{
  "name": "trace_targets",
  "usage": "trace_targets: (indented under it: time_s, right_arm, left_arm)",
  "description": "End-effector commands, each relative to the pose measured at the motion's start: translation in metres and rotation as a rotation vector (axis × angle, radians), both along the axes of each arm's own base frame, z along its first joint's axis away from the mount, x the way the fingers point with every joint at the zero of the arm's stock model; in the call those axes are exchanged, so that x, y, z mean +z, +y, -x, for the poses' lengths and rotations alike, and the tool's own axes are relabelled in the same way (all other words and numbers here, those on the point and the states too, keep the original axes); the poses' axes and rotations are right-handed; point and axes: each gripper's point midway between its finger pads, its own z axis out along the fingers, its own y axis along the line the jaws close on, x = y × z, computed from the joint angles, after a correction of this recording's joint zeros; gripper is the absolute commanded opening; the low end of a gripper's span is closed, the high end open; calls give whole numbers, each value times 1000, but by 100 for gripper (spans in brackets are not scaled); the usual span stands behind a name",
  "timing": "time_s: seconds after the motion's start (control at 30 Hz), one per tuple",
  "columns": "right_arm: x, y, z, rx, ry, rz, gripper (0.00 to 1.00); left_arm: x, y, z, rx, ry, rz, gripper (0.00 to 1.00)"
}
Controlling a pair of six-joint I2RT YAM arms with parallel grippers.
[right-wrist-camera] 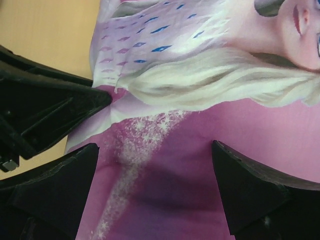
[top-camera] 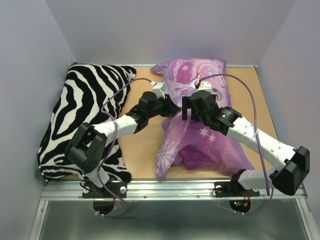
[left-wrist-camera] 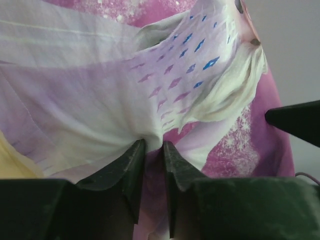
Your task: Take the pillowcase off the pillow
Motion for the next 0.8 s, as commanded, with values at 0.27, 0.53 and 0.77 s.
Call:
trace_targets:
  time_s: [0.27, 0.53, 0.77]
  right_arm:
    - [-12, -31, 10, -135, -55, 63, 100]
    - [3, -42, 2, -238, -97, 10, 100]
    - [23, -32, -5, -210, -111, -39, 100]
  left_arm:
    - [111, -5, 10, 22, -188, 161, 0]
    - [239, 48, 48, 155, -386, 237, 0]
    - [288, 43, 85, 120, -433, 242, 0]
